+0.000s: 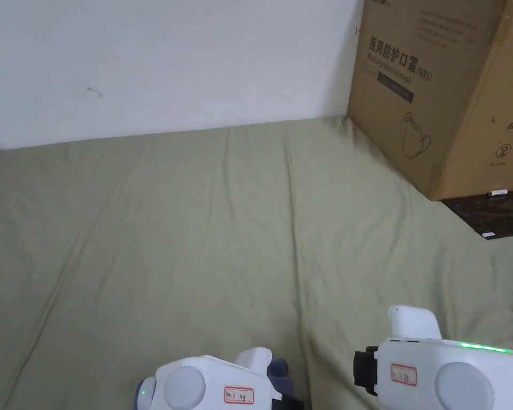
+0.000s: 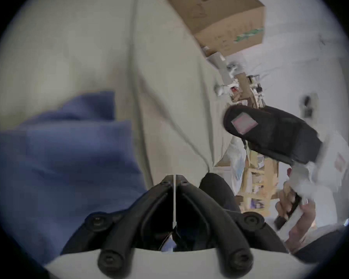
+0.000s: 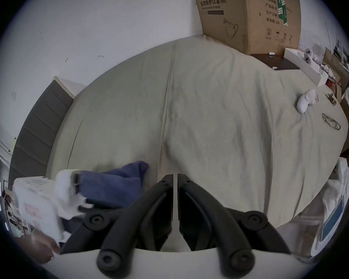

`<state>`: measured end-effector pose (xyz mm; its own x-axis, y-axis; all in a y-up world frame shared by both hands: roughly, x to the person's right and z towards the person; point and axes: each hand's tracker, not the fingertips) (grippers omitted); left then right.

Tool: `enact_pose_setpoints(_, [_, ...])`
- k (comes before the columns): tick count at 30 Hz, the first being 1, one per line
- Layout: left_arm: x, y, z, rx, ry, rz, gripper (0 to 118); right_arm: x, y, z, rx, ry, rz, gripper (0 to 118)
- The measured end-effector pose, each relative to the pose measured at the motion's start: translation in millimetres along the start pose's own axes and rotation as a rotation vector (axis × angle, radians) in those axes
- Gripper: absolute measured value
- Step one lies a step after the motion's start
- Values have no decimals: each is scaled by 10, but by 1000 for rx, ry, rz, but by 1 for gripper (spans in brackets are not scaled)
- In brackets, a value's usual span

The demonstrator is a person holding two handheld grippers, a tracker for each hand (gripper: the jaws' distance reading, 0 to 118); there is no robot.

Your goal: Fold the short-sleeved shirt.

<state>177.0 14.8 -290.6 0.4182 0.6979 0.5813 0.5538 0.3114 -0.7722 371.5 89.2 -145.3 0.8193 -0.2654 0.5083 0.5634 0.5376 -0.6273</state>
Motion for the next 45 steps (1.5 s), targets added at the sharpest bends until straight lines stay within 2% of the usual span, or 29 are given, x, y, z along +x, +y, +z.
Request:
enact_pose_setpoints(4, [83, -67, 640, 171, -65, -20, 2, 40, 135, 192, 65, -3, 4, 4])
enact_pose_setpoints(8, [-175, -248, 1312, 313, 4, 50, 2, -30, 155, 212, 55, 100, 14, 4])
enact_pose_setpoints(11, [-430, -456, 1667, 385, 101, 109, 2, -209, 34, 57, -37, 266, 39, 4])
enact_pose_setpoints(14, [-718, -695, 1879, 422, 133, 211, 2, -392, -161, -201, -187, 472, 0, 4])
enact_pose_setpoints(16, [-892, -814, 1939, 455, 130, 287, 2, -503, -298, -423, -309, 532, -9, 4])
enact_pose_setpoints(18, [-1057, -918, 1968, 487, 101, 350, 2, -570, -417, -631, -379, 522, 42, 4])
enact_pose_setpoints(20, [-1175, -996, 1972, 515, 58, 366, 2, -558, -479, -794, -381, 461, 82, 4])
enact_pose_setpoints(22, [-1272, -1057, 1981, 528, 42, 355, 2, -443, -486, -937, -405, 440, 46, 4])
enact_pose_setpoints(24, [-1391, -1074, 1967, 527, -12, 394, 2, -262, -476, -1008, -427, 507, -74, 4])
enact_pose_setpoints(25, [-1464, -1086, 1956, 521, -54, 421, 2, -197, -466, -1022, -430, 521, -104, 4])
enact_pose_setpoints(28, [-1617, -1077, 1907, 513, -132, 467, 2, -139, -440, -1004, -422, 475, -45, 4])
enact_pose_setpoints(30, [-1679, -1036, 1869, 498, -137, 450, 4, -145, -434, -1007, -425, 489, -16, 4])
enact_pose_setpoints(32, [-1710, -981, 1819, 473, -136, 415, 20, -162, -435, -1008, -428, 489, -5, 4])
enact_pose_setpoints(33, [-1736, -942, 1786, 451, -144, 395, 34, -159, -428, -1024, -431, 490, -3, 4])
enact_pose_setpoints(36, [-1779, -825, 1644, 367, -204, 391, 89, -109, -405, -1063, -452, 507, -20, 4])
enact_pose_setpoints(37, [-1784, -780, 1571, 329, -216, 394, 116, -88, -407, -1071, -457, 514, -30, 4])
enact_pose_setpoints(39, [-1816, -774, 1480, 259, -223, 368, 117, -54, -418, -1077, -460, 521, -44, 4])
enact_pose_setpoints(40, [-1861, -693, 1441, 299, -243, 378, 118, -30, -426, -1078, -460, 525, -52, 4])
enact_pose_setpoints(42, [-1944, -656, 1311, 262, -274, 426, 118, -2, -439, -1088, -462, 535, -72, 4])
enact_pose_setpoints(45, [-1978, -561, 989, 258, -475, 460, 118, 18, -450, -1099, -469, 545, -112, 4])
